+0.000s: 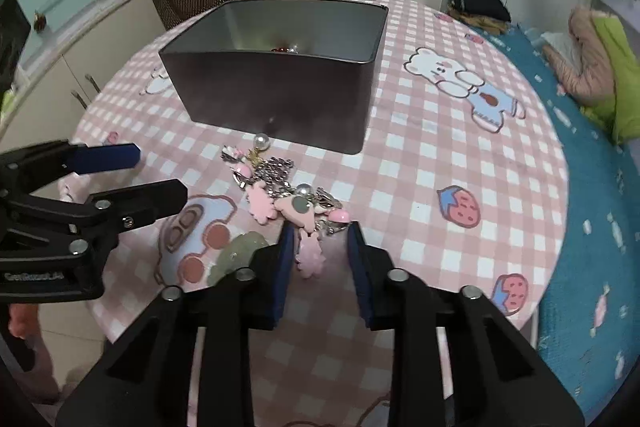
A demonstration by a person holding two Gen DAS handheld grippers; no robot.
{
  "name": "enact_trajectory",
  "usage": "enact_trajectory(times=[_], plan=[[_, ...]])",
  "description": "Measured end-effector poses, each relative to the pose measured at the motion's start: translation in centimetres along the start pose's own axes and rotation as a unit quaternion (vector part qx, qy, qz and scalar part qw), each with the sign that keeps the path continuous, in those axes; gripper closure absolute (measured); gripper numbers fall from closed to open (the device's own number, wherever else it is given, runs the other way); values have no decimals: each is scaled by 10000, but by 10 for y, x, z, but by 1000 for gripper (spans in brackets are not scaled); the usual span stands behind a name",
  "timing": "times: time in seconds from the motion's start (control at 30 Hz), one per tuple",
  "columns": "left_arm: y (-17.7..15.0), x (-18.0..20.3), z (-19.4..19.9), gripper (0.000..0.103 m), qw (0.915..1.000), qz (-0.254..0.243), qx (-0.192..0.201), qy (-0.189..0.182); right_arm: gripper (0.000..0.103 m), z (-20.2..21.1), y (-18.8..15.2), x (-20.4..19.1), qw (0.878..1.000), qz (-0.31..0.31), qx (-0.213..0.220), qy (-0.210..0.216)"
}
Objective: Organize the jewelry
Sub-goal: 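Move the right tool over the pink charm keychains, then grasp the jade pendant with the left tool while the right grasps a pink charm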
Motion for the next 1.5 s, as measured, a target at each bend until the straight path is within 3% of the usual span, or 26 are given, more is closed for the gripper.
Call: enact_trajectory(times=[0.03,0.27,0.67,0.83,0.93,1.0,1.13,1.33,1.5], plan=[[-1,1,-1,29,10000,-6,-6,-9,88,0,0,0,10000,28,14,-61],[-3,10,-4,28,9999,-45,-56,-126,89,-2,0,2,10000,32,19,-4],[-13,47,-25,23,9976,-376,-331,-472,89,28,12,36,9967,-713,324,218],[-14,57,-34,23,9969,-674,-341,-236,89,33,13,49,9950,-891,397,223],[-15,61,-38,40,9946,-988,-313,36,89,31,12,54,9942,-972,400,218],[-16,62,-40,44,9912,-1254,-308,294,89,29,10,56,9939,-1011,379,210],[-17,66,-39,73,9901,-1344,-331,244,89,25,7,57,9932,-1089,324,253],[-16,64,-37,73,9926,-1159,-339,114,89,28,7,57,9923,-1137,368,315],[-16,60,-32,73,9935,-1078,-297,216,89,33,10,56,9922,-1116,458,327]])
Point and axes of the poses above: each gripper's, at about its wrist camera, not at the fingertips, and z roughly against the way its jaws point, x to its right, y to its top, the point moved 10 cm from there along -z, roughly the way its jaws point, and after that the axes turned 12 degrees about -y, right-handed, at the moved point
